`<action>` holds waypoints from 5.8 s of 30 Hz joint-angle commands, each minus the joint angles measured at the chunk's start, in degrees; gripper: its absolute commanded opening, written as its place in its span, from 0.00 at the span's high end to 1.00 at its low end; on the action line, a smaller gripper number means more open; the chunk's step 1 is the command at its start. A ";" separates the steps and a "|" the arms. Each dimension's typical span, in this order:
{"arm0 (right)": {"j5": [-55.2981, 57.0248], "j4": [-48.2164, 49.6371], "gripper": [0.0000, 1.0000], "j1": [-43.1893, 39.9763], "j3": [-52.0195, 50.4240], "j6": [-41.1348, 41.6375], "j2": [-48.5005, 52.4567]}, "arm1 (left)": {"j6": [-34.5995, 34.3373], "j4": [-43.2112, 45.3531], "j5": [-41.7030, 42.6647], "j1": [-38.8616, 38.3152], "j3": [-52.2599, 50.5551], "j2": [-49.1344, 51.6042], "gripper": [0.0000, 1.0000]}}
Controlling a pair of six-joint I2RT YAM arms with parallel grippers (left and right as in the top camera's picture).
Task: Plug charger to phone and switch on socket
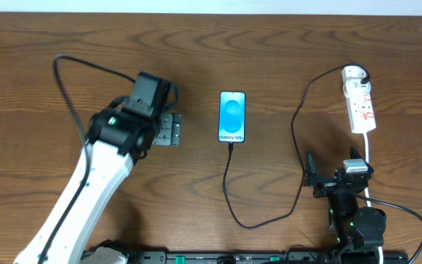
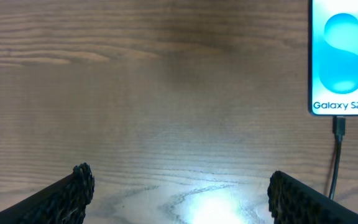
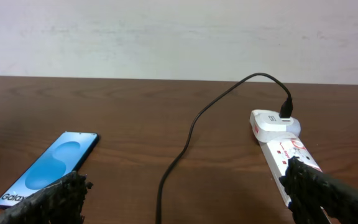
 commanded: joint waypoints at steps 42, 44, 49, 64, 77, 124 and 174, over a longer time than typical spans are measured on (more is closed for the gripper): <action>0.66 -0.26 0.01 0.11 -0.09 -0.85 -0.37 | 16.65 33.44 25.22 19.12 -47.10 -40.96 0.09; 0.66 -0.26 0.01 0.11 -0.09 -0.85 -0.37 | 16.57 33.48 25.20 19.54 -48.37 -42.95 0.09; 0.66 -0.26 0.01 0.11 -0.09 -0.83 -0.37 | 16.55 34.58 25.20 19.54 -50.64 -46.77 0.09; 0.66 -0.26 0.01 0.11 -0.09 -0.85 -0.37 | 13.09 45.20 25.20 19.54 -62.60 -64.06 0.09; 0.66 -0.26 0.01 0.11 -0.09 -0.85 -0.37 | 10.82 59.39 24.11 19.54 -69.81 -74.95 0.09; 0.66 -0.26 0.01 0.11 -0.09 -0.85 -0.37 | 14.47 49.51 10.75 19.47 -69.81 -76.46 0.09; 0.66 -0.26 0.01 0.11 -0.09 -0.85 -0.37 | 14.45 49.62 10.80 19.47 -69.81 -76.28 0.09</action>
